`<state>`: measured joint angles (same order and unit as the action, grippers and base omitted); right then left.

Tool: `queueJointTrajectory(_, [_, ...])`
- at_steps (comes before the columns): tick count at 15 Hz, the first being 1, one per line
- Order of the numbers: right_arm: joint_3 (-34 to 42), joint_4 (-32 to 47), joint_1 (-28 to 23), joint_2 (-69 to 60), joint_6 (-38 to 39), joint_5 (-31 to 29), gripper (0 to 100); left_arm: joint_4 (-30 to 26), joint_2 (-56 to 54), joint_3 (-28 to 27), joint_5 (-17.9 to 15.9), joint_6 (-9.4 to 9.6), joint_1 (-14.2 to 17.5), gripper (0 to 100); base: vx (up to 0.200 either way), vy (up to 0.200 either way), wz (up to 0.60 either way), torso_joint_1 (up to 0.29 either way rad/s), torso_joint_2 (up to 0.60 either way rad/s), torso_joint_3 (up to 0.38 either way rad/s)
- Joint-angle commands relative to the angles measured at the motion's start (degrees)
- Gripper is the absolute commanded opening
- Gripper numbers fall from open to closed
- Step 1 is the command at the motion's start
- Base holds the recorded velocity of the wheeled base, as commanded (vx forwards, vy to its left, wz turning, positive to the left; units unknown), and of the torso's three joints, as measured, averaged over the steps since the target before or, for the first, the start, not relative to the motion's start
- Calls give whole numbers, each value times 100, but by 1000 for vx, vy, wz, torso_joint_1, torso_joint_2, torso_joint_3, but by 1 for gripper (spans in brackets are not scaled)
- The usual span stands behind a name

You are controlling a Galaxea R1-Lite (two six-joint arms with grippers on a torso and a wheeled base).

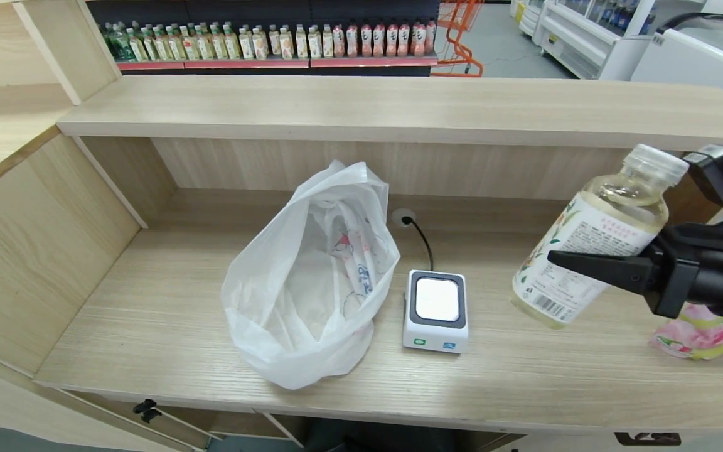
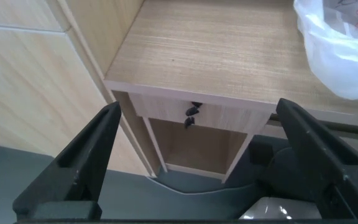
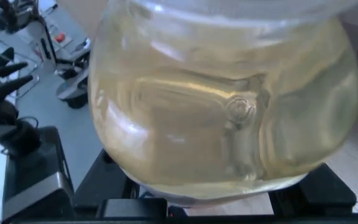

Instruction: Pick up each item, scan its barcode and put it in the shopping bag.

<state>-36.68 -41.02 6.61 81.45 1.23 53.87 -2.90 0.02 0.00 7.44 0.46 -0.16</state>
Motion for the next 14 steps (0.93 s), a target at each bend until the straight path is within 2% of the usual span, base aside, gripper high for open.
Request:
queueJointTrajectory(1, [-146,-29,385,161,325,-685,0,0,6,0,3,-2,7,100,0,200,0,2,7,-2])
queueJointTrajectory(2, [-252,-38,684,328,395,-1362,0,0,-2,0,3,-2,7,100,0,200,0,-7,-2,7])
queueJointTrajectory(4, [-595,-38,1088,601,870,-1959,0,0,-2,0,3,-2,7,100,0,200,0,-5,2,-2])
queueJointTrajectory(8, [-920,-38,1466,1075,1028,-2355,0,0,-2,0,3,6,7,100,0,200,0,2,2,0])
queueJointTrajectory(14, [-929,-46,1466,1752,1090,-2381,0,0,-2,0,3,-2,7,100,0,0,0,0,0,0])
